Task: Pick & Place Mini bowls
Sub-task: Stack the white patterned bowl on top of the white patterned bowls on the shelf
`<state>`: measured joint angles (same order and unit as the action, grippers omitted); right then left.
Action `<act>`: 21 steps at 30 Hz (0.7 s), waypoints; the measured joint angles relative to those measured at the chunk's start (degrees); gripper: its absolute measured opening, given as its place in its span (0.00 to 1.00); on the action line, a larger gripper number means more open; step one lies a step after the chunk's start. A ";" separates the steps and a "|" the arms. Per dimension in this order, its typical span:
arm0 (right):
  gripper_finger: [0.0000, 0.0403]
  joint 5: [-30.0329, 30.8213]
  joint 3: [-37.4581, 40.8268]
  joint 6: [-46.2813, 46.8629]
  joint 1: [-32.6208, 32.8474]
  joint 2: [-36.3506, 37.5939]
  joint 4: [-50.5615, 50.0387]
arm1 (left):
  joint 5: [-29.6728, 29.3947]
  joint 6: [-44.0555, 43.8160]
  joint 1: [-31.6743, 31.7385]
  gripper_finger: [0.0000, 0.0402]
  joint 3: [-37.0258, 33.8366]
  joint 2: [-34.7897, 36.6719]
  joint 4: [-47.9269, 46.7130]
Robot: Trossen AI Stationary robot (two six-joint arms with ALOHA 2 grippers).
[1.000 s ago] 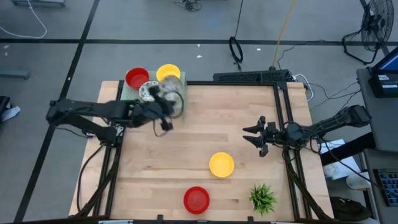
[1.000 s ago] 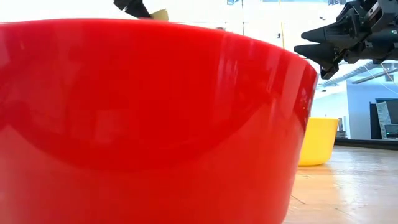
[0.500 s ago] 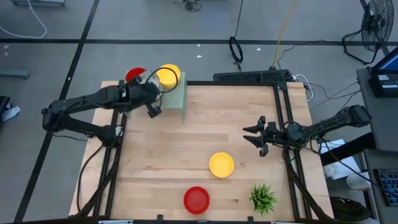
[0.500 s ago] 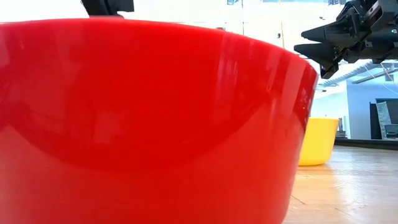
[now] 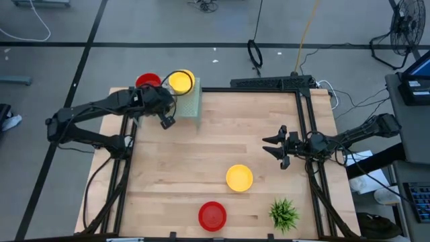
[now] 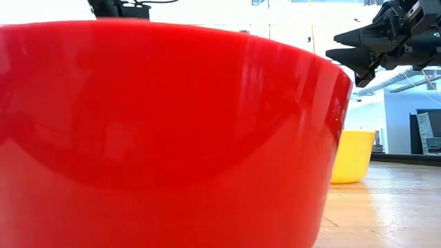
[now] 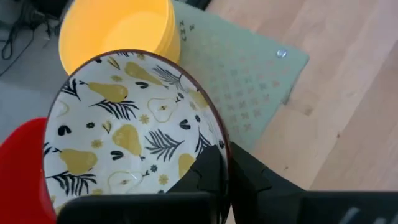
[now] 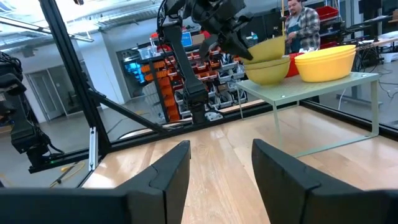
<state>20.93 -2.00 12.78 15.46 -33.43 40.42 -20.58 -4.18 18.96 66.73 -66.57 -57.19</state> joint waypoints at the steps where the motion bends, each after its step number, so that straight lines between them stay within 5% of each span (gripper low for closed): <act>1: 0.40 0.00 0.00 0.00 0.00 -0.01 -0.12 | -0.02 -0.03 0.00 0.03 -0.12 -0.05 -0.15; 10: 0.40 0.00 0.00 0.00 0.00 0.00 -0.18 | -0.22 -0.08 0.02 0.14 -0.17 0.05 0.20; 21: 0.39 0.00 0.00 0.00 0.00 -0.02 -0.37 | 0.08 -0.88 -0.02 0.15 -0.17 0.22 1.09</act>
<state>20.93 -2.00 12.78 15.46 -33.45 40.05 -20.51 -5.06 18.94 66.57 -66.35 -56.10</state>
